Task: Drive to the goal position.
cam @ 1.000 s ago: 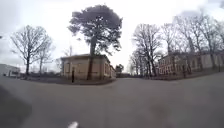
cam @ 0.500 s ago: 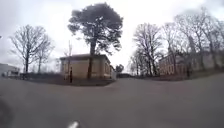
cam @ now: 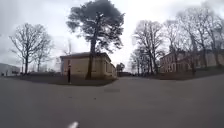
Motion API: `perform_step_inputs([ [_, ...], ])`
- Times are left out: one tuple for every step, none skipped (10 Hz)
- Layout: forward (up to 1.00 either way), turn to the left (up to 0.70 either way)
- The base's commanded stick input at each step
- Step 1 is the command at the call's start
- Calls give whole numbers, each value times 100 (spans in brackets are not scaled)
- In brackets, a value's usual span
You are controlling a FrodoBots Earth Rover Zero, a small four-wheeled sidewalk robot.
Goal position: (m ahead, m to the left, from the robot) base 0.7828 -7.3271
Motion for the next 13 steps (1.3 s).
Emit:
perform_step_inputs([
  [100, 40],
  [100, 40],
  [100, 40],
  [100, 40],
  [100, 40],
  [100, 40],
  [100, 40],
  [100, 40],
  [100, 40],
  [100, 40],
  [100, 40],
  [100, 40],
  [100, 40],
])
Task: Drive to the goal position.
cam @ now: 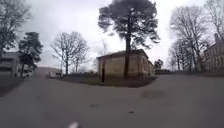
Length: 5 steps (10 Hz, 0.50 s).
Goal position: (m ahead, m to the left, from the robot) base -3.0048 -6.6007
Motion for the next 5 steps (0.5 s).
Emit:
perform_step_inputs([
  [100, 40],
  [100, 40],
  [100, 40],
  [100, 40],
  [100, 40],
])
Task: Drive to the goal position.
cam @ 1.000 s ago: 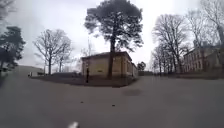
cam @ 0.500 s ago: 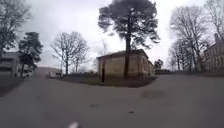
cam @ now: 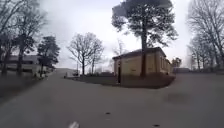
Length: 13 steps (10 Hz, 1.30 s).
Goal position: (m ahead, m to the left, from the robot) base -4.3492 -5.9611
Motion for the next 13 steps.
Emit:
perform_step_inputs([
  [100, 40],
  [100, 40],
  [100, 31],
  [100, 0],
  [100, 0],
  [100, 0],
  [100, 0],
  [100, 0],
  [100, 0],
  [100, 0],
  [100, 0],
  [100, 0],
  [100, 0],
])
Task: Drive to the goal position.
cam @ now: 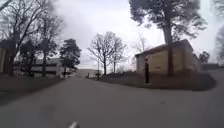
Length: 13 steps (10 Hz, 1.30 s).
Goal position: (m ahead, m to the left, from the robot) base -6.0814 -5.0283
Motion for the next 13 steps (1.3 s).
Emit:
perform_step_inputs([
  [100, 0],
  [100, 0],
  [100, 0],
  [100, 10],
  [100, 24],
  [100, 36],
  [100, 40],
  [100, 40],
  [100, 40],
  [100, 40],
  [100, 40],
  [100, 40],
  [100, 40],
])
